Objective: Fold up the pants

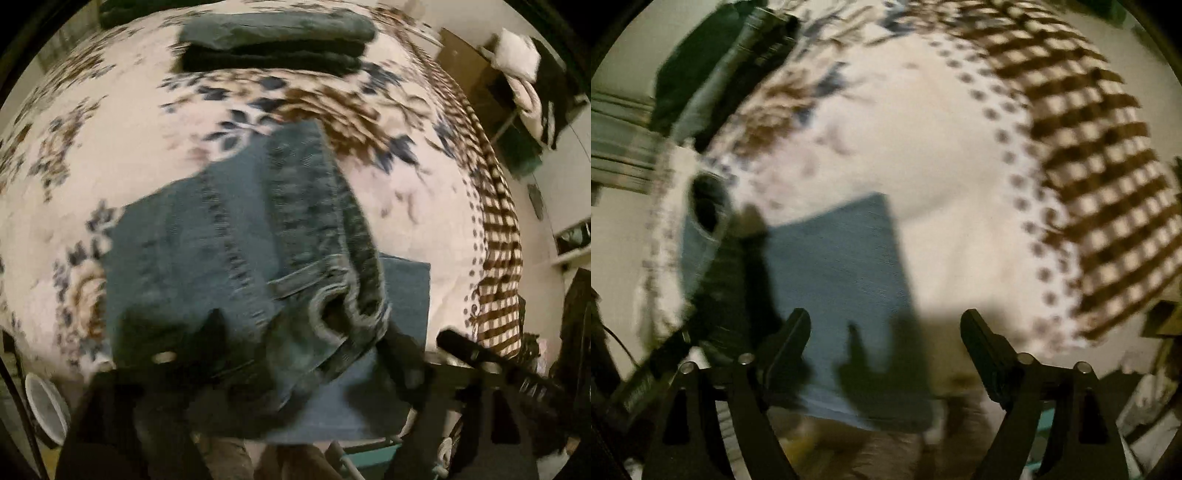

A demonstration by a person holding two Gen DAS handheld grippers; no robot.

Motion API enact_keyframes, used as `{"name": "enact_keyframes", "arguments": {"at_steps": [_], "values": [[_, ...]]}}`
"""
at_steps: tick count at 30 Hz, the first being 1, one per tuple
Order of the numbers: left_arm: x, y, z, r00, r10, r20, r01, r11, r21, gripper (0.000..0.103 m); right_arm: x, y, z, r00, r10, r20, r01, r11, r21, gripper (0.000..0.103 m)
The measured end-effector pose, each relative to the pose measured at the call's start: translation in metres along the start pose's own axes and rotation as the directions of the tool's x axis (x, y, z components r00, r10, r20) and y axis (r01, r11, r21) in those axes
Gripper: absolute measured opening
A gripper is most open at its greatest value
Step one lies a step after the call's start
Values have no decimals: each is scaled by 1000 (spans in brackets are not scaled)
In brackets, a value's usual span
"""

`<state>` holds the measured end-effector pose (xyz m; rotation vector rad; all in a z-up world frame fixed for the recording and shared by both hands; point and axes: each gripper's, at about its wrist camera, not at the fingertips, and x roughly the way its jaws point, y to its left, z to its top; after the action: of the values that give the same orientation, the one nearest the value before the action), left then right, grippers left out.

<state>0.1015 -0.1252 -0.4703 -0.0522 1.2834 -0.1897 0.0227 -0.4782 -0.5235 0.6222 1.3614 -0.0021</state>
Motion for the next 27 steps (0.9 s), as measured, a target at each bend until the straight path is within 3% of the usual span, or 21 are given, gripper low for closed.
{"name": "enact_keyframes", "arguments": {"at_steps": [4,7,11,15,18,22,27], "values": [[-14,21,-1,999,52,-3,-53,998,-24,100,12,30,4,992,123,-35,-124,992,-30,90],[-13,30,-1,997,79,-18,-79,997,-14,100,36,64,12,980,175,-93,-182,981,-72,90],[-22,39,-4,998,48,-44,-50,998,-30,100,58,94,17,961,240,-137,-252,964,-82,90],[-37,46,-11,998,30,-58,-32,998,-45,101,66,102,23,947,286,-144,-295,955,-41,90],[-48,58,-15,997,20,-72,-26,997,-79,102,72,93,24,948,281,-152,-282,959,13,90],[-48,75,-19,994,87,-72,-94,991,-99,102,71,81,19,928,342,-150,-333,940,77,91],[-31,95,-13,984,159,-77,-166,980,-105,102,92,102,10,914,348,-211,-350,936,28,92]]}}
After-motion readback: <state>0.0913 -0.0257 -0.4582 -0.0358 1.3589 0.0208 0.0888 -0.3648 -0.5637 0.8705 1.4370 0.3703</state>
